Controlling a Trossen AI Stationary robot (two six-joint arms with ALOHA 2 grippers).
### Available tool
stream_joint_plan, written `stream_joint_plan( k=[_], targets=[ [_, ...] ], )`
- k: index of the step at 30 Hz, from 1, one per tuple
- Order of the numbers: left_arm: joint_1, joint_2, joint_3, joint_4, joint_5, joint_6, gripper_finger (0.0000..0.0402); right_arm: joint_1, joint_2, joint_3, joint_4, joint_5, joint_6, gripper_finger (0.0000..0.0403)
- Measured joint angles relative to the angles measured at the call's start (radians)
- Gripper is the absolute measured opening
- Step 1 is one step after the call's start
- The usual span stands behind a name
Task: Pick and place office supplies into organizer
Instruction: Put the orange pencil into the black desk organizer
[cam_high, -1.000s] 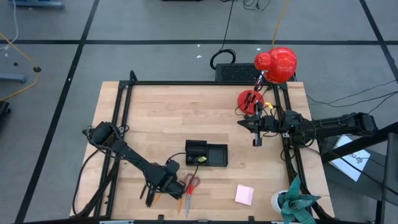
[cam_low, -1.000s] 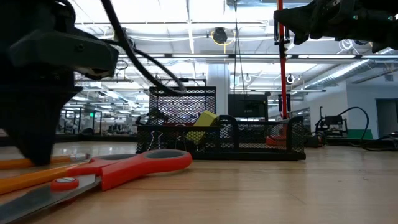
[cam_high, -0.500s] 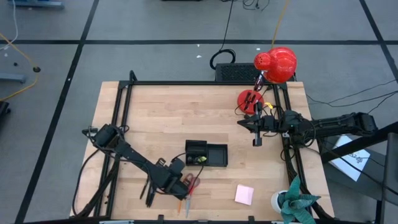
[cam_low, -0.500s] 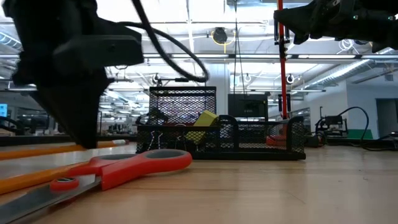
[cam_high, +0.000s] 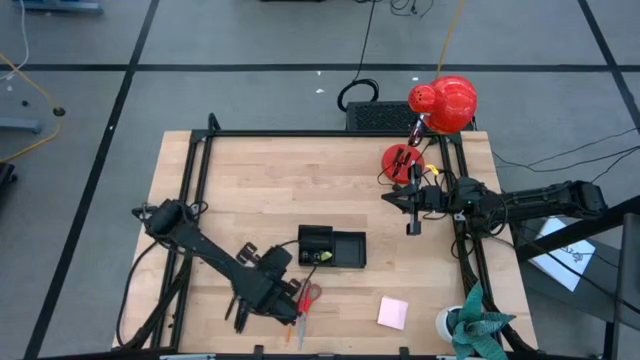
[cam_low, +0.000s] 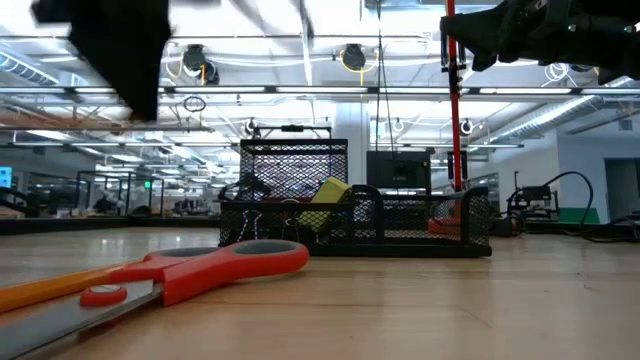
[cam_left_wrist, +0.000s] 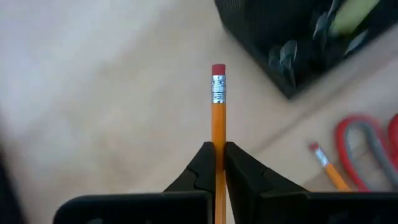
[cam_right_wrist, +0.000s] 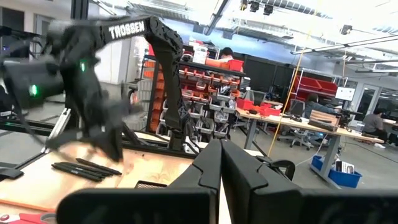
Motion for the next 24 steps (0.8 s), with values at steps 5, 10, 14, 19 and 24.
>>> stream_joint_plan(
  k=[5, 10, 14, 19, 24],
  targets=[
    [-0.018, -0.097, 0.07, -0.046, -0.338, 0.072, 0.002, 0.0, 0.0, 0.0, 0.0, 0.0, 0.0, 0.0004],
    [-0.013, -0.199, 0.07, 0.072, -0.609, 0.292, 0.0021, 0.0, 0.0, 0.0, 0.0, 0.0, -0.003, 0.0004],
    [0.023, -0.231, 0.07, 0.242, -0.663, 0.547, 0.0021, 0.0, 0.0, 0.0, 0.001, 0.0, -0.013, 0.0004],
    [0.083, -0.231, 0.07, 0.521, -0.588, 0.92, 0.0021, 0.0, 0.0, 0.0, 0.001, 0.0, -0.019, 0.0004],
    [0.143, -0.233, 0.002, 0.884, -0.368, 1.368, 0.0021, 0.0, 0.0, 0.0, 0.0, 0.0, -0.012, 0.0004]
  ],
)
